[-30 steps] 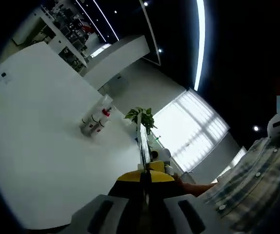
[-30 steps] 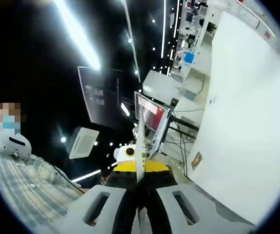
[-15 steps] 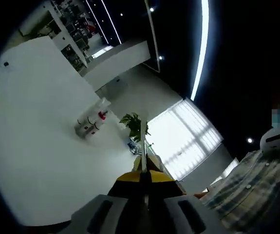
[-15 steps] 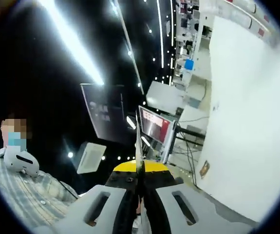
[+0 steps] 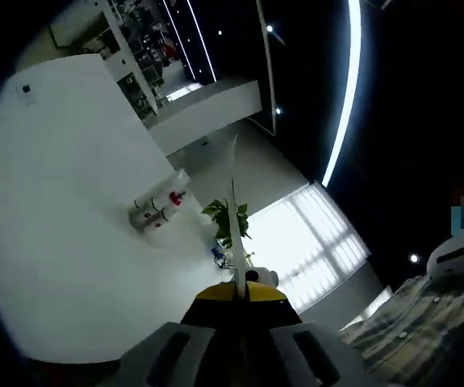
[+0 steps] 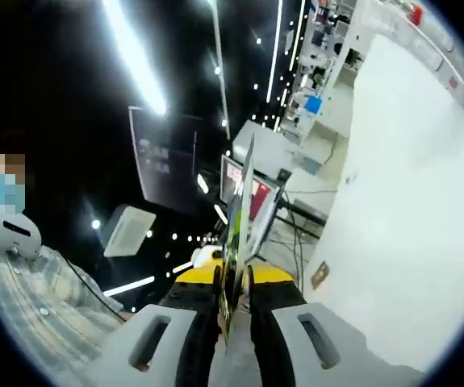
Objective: Arrange the skincare products in the storage area until every visible bottle or jar stands upright without overlapping.
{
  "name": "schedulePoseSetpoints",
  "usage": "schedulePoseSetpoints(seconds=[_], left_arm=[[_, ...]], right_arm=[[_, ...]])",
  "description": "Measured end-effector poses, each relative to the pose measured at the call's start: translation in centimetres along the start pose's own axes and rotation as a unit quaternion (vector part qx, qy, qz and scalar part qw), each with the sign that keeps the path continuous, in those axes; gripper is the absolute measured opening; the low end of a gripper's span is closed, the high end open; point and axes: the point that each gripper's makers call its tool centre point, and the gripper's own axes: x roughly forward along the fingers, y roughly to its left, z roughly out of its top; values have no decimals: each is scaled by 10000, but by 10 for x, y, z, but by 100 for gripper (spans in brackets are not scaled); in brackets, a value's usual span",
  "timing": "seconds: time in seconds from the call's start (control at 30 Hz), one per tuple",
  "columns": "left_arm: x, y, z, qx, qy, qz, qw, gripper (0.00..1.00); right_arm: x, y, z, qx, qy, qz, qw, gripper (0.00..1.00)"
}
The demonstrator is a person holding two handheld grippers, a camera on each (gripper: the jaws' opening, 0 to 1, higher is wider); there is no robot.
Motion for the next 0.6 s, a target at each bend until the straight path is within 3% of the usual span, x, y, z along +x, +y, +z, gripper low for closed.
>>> schedulePoseSetpoints(seconds=[0.03, 0.1, 0.27, 0.37, 0.47, 0.53, 0.6], left_arm=[[-4, 2, -6, 39, 165, -3, 9999, 1], [-1, -3, -4, 32, 63, -70, 10000, 1], [2, 4, 8, 21, -430, 144, 9990, 4], [3, 7, 4, 331, -302, 391, 9982, 7], [3, 0, 5, 270, -274, 318, 9988, 6], [1, 5, 7, 672, -208, 480, 9964, 3], [1, 9, 7, 816, -132, 700, 9941, 5]], right_arm=[[2, 1, 10, 134, -276, -20, 9995, 1], [3, 1, 14, -2, -303, -10, 9995, 0], [4, -8, 19, -36, -549, -101, 9984, 0], [3, -12, 23, -18, -691, -174, 9975, 0], [2, -13, 31, 84, -790, -113, 9968, 0], [6, -10, 31, -29, -670, -89, 9977, 0], [8, -13, 32, -203, -511, -162, 9984, 0]])
